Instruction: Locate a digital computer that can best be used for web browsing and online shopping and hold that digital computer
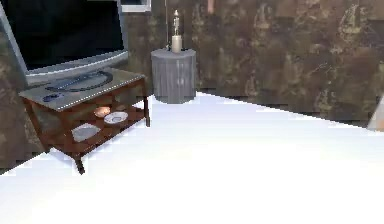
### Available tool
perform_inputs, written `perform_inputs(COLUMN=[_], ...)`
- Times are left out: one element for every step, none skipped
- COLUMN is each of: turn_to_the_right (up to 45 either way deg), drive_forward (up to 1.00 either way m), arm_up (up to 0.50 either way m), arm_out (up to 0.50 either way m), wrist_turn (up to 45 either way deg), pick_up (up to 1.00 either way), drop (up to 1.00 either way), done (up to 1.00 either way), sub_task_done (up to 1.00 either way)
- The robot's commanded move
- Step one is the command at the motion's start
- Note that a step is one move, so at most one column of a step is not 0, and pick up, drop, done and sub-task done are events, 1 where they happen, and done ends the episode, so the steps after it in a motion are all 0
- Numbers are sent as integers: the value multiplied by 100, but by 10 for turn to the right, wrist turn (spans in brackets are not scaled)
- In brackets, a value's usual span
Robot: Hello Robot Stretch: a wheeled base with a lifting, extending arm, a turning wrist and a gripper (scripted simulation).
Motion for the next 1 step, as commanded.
perform_inputs(turn_to_the_right=[450], drive_forward=[0], arm_up=[0], arm_out=[0], wrist_turn=[0], pick_up=[0], drop=[0], done=[0], sub_task_done=[0])
